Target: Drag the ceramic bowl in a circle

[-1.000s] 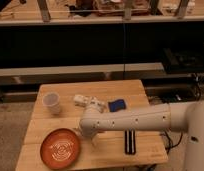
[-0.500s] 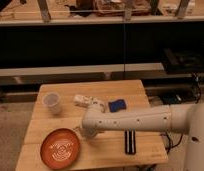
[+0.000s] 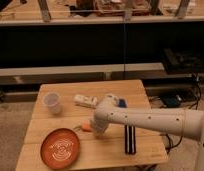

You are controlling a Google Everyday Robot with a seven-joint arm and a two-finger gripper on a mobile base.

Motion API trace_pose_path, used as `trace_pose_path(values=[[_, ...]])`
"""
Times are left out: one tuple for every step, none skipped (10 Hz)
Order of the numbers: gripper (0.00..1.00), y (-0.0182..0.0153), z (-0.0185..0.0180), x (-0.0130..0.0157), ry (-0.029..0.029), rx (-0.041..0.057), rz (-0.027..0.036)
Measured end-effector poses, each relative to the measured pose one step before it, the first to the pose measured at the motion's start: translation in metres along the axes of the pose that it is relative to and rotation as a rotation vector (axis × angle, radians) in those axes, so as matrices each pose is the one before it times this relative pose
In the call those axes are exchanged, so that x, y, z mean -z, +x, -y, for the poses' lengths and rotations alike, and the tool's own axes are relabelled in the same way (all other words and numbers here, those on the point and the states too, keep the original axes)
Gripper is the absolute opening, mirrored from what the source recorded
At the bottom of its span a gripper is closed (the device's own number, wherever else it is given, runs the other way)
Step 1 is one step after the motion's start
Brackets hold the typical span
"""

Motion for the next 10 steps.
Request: trace_pose_path(values=[[0.11, 0.00221, -0.00168, 0.00149, -0.00247, -0.00996, -0.00145], [0.18, -0.00243, 0.00223, -0.00022, 0.00643, -0.00446, 0.00594], [0.28, -0.00451, 0.00221, 0.00249, 0.02745, 0.00427, 0.00163], [0.39, 0.00301, -0.00168, 0.01038, 0.04848, 0.01523, -0.01597], [0.49, -0.00244, 0.00344, 0.01357, 0.03809, 0.0408, -0.00805], [0.57, -0.00498, 0.00671, 0.01067, 0.02529, 0.03777, -0.00156], [0.64, -0.00623, 0.00923, 0.01342, 0.02653, 0.03747, 0.00215], [0.77, -0.00811, 0.02093, 0.0296, 0.04878, 0.09036, -0.00363], [0.8, -0.0073, 0.02024, 0.01903, 0.03023, 0.08247, 0.00608], [0.8, -0.00717, 0.02101, 0.01516, 0.01774, 0.10018, 0.0106]])
